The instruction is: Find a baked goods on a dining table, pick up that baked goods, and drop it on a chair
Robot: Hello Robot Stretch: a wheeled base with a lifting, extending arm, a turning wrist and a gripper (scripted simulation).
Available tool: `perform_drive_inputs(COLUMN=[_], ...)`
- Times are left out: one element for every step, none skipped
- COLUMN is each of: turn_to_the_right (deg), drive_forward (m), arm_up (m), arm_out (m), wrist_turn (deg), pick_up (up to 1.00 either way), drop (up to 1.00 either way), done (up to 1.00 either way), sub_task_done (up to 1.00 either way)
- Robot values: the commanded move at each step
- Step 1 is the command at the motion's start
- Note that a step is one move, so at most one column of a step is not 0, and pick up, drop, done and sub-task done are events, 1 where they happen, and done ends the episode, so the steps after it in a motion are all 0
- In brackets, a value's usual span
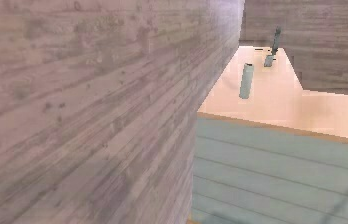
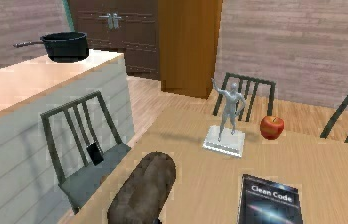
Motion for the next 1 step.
perform_drive_inputs(turn_to_the_right=[0.0], drive_forward=[0.00], arm_up=[0.10], arm_out=[0.00], wrist_turn=[0.0], pick_up=[0.00], drop=[0.00], done=[0.00], sub_task_done=[0.00])
